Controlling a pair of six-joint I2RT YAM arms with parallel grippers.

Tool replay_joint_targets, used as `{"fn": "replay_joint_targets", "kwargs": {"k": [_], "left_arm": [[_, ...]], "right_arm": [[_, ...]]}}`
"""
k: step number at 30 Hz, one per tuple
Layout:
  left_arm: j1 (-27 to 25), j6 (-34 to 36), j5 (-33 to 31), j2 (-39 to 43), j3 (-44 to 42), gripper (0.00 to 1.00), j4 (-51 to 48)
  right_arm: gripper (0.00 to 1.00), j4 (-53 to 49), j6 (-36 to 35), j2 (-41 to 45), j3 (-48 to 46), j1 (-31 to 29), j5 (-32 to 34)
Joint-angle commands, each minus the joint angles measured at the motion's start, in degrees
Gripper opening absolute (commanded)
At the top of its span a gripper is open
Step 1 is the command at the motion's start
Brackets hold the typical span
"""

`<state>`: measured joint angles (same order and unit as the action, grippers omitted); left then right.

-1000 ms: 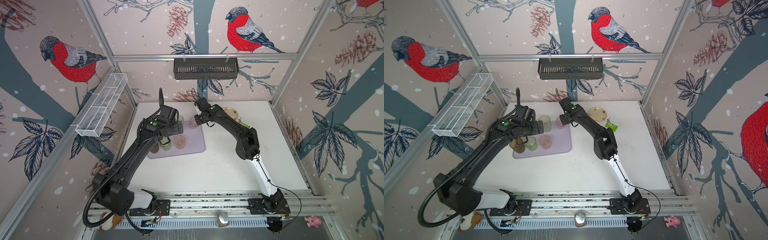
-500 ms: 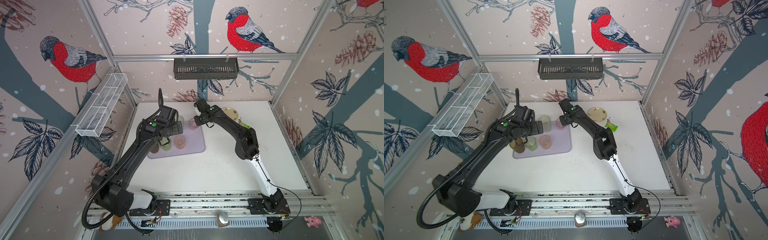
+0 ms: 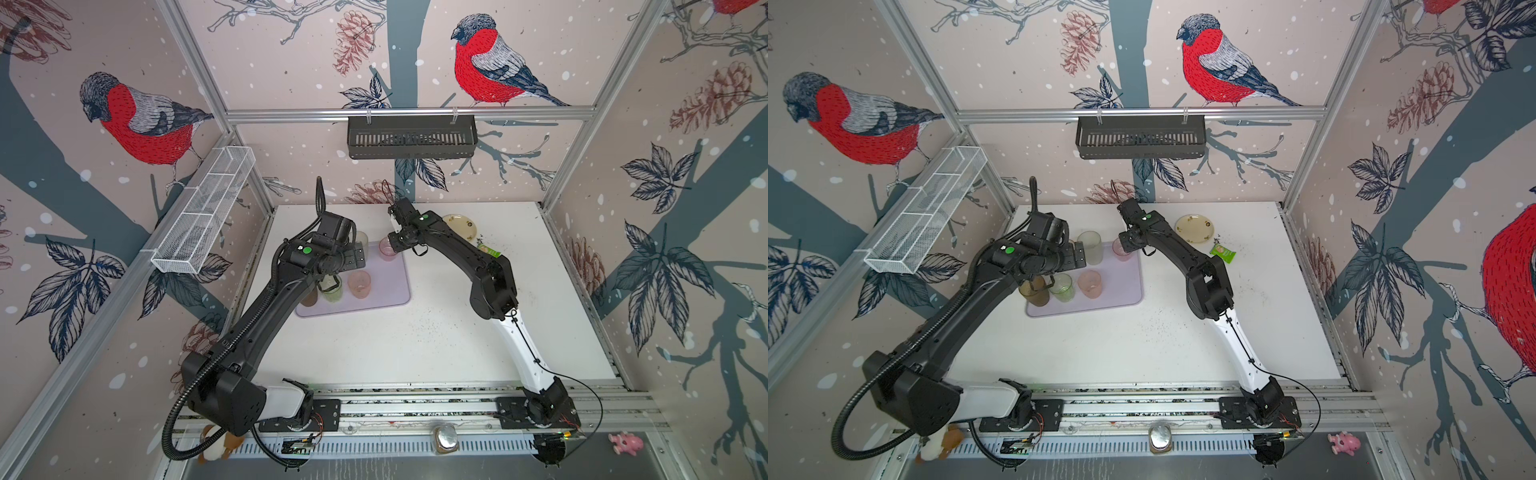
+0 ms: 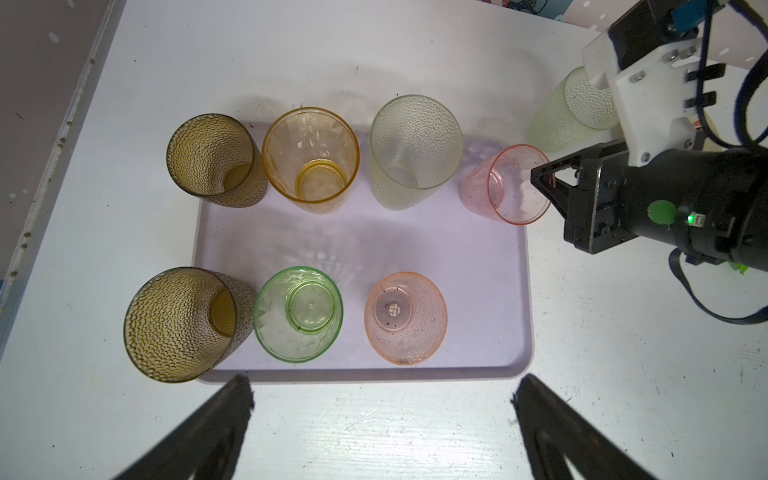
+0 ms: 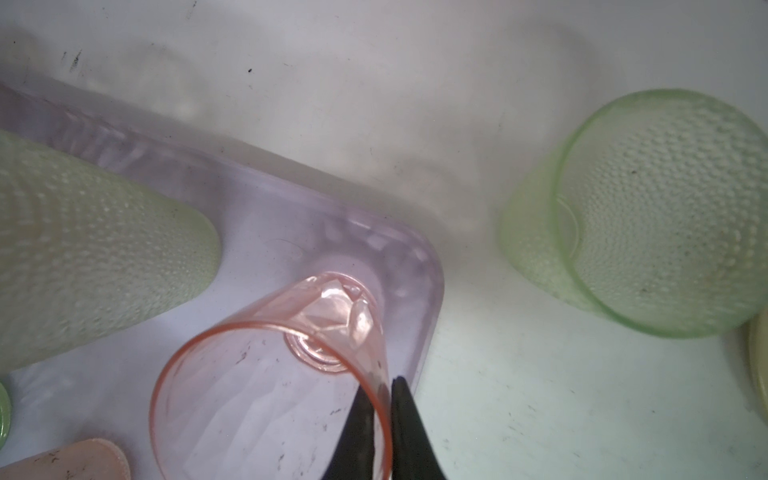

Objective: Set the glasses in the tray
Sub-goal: 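Lower the pink clear cup onto the tray corner and open the right gripper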

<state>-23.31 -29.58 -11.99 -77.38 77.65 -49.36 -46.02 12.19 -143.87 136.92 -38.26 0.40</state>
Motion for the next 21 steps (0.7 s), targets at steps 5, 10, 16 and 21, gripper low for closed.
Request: {"fn": "replay_joint_targets", "kwargs": {"k": [5,10,16,21], "left_arm": [[0.06,-0.18,-0.76,0.04,0.09,0.99,-0.71],[0.1,-0.06,-0.85,-0.2,0.24,0.99,-0.65],[0.1,0.02,-0.84,-0.57,0.75,0.99,-0.66],[0.11,0.17,-0.92,-0.75,0.99,0.99,-0.99]], "right_arm": [[0.12,1.57,0.65,-0.18,-0.16,-0.1,0.55],[0.15,1.81,0.73,-0.18,-0.15,0.03,0.3],[0.16,1.99,0.73,-0.26,-0.16,0.3,0.21],[0.18,2.51,1.05,-0.21,-0.16,0.38,-0.32]]}}
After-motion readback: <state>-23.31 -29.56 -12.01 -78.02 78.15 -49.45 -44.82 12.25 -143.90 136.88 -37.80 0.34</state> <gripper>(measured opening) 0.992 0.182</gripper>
